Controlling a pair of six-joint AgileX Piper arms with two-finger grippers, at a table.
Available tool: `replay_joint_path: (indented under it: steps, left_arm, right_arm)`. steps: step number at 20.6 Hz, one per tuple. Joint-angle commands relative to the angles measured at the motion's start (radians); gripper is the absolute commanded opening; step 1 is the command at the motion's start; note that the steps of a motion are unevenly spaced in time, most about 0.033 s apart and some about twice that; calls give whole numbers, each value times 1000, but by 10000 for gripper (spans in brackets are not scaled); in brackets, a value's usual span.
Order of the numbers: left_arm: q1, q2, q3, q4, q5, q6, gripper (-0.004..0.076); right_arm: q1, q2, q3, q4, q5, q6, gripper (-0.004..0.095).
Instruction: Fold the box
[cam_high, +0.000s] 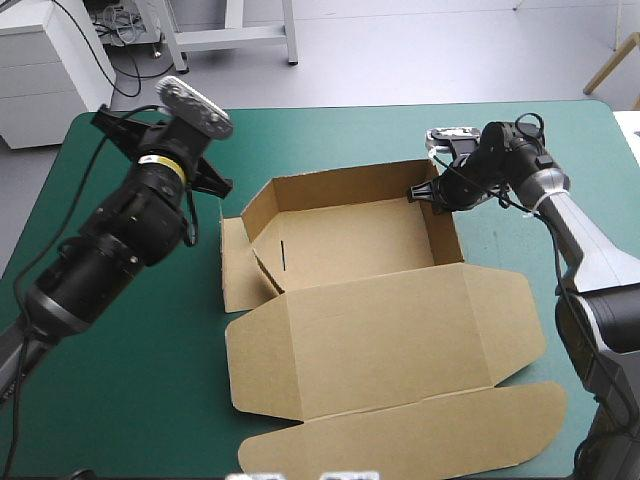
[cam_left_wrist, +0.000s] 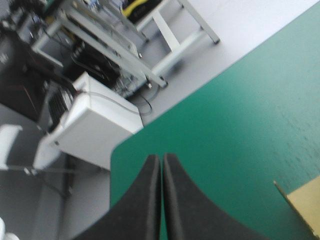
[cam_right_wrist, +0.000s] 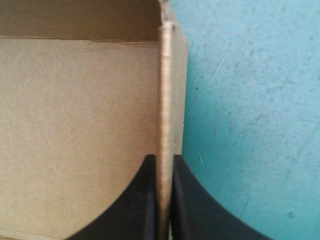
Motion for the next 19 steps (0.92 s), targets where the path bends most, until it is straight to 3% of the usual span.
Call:
replay_joint_path:
  steps: [1,2,7,11,13,19]
  left_arm:
    - [171,-35,-67,-252,0,63,-3]
    - [273,-35,-73,-387,18,85,-3]
    - [577,-35,-73,-819,117,320,-3]
    - [665,-35,-73,-971,190,420,-3]
    - [665,-35,-73,-973,192,420,-3]
    - [671,-35,-73,-984,200,420,-3]
  right_arm:
    - [-2,-35,-4,8,95,-48,-19]
    - [-2,-35,-4,11,107,-118,-19]
    - [-2,-35,-4,-2,102,-131,18]
    - [-2,-35,-4,-7,98,-84,451]
    - [-2,-35,-4,-7,105,-124,559]
    - [-2,-69,-84,-1,145,-164,557]
